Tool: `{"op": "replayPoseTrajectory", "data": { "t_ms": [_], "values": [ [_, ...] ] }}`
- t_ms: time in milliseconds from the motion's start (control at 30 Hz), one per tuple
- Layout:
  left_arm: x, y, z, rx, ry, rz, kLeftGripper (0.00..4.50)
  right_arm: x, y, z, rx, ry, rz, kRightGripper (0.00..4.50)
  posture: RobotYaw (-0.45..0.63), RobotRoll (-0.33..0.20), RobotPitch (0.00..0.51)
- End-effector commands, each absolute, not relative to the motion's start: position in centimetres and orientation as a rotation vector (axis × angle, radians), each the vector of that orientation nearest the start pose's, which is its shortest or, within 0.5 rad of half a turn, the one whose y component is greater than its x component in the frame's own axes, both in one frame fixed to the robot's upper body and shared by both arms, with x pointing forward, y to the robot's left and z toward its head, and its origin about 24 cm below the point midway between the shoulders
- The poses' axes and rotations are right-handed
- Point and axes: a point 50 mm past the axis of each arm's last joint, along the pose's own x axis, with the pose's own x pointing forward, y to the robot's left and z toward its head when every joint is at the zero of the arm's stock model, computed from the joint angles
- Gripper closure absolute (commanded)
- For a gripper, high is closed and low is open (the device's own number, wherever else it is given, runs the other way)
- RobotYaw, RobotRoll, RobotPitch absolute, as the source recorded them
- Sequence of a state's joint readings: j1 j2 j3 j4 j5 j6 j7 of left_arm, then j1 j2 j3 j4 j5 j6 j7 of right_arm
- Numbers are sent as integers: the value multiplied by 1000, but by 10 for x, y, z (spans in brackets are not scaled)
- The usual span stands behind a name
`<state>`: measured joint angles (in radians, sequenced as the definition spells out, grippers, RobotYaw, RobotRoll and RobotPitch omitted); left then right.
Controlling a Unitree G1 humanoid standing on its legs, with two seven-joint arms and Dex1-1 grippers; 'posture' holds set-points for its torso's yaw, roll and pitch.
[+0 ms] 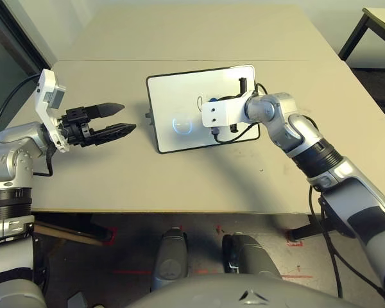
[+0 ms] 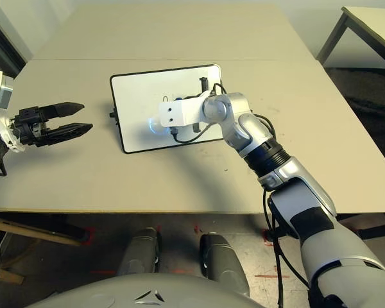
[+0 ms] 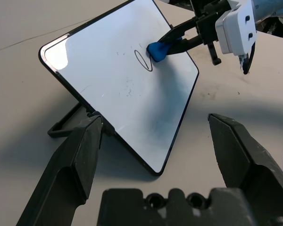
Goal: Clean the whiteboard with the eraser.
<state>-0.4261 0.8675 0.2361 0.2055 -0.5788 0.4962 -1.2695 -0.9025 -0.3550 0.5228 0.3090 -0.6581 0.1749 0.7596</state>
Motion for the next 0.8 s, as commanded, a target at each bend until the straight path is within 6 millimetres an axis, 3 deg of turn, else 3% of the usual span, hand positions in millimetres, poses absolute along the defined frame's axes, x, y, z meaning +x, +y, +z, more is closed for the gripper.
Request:
{"op": "replayPoseTrajectory", "data": {
  "t_ms": [33,467,800],
  "values": [
    [278,285,191,67,119,-994,0,357,-53,168,-1453,-40,851,4285,331,0,88],
    [279,284,192,57,117,-999,0,353,-30,162,-1464,-93,906,4285,335,0,85],
    [281,283,193,57,112,-999,0,351,-27,153,-1496,-105,919,4286,335,0,85]
  ]
}}
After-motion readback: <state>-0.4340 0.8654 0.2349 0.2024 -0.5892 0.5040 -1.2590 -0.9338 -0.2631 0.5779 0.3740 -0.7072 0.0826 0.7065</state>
